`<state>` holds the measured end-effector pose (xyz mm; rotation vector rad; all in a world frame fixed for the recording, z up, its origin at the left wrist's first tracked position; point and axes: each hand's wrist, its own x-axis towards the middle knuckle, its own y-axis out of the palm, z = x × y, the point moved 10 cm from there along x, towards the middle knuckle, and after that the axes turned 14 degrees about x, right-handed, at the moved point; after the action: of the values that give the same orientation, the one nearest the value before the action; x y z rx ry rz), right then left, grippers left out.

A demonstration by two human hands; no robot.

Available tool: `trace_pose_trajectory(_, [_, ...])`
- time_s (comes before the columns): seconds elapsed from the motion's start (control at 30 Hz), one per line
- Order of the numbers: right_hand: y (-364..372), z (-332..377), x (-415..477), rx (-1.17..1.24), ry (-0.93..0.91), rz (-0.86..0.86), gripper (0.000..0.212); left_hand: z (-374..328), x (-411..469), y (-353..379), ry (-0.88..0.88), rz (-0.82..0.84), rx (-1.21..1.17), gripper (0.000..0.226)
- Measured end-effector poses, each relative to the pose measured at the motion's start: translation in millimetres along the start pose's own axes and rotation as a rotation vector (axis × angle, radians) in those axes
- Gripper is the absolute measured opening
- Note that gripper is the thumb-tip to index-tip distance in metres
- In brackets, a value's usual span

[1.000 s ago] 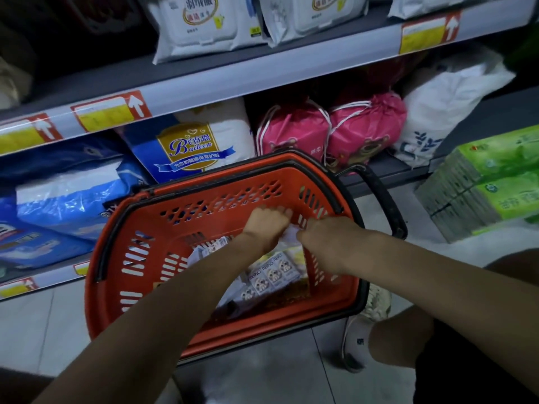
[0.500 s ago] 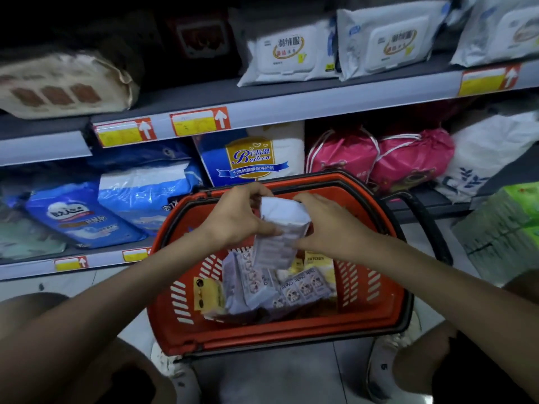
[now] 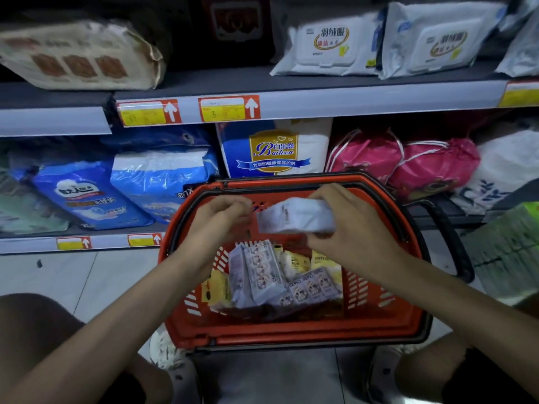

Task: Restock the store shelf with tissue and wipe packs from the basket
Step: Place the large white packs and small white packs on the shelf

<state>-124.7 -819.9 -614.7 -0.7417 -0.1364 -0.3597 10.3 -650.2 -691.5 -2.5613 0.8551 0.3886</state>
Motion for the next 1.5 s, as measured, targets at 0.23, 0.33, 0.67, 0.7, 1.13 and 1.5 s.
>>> trace_pose_trajectory(0.23, [6, 34, -33, -0.23, -0.561, 0.009, 0.042, 42, -8, 30, -0.407, 0.229, -0.443, 0.063])
trace_pose_trajectory(0.33, [8, 48, -47, -0.227, -0.739, -0.018, 0.018, 27, -8, 32, -0.317, 0.254, -0.499, 0.061])
trace_pose_trajectory(0.67, [5, 25, -26, -0.483, -0.507, -0.057, 0.045, 7, -12, 18, -0.239, 0.17, -0.567, 0.038])
trace_pose_trajectory(0.7, [4, 13, -19, -0.521, -0.39, -0.026, 0.059, 5, -11, 16, -0.227, 0.153, -0.568, 0.038])
trace_pose_trajectory(1.13, [70, -28, -38, 1.295, 1.01, 0.141, 0.075, -57, -55, 33, 0.721, -0.29, 0.527, 0.05])
trace_pose_trajectory(1.5, [33, -64, -42, 1.017, 0.89, -0.098, 0.02, -45, -62, 77, 0.724, 0.198, 0.499, 0.069])
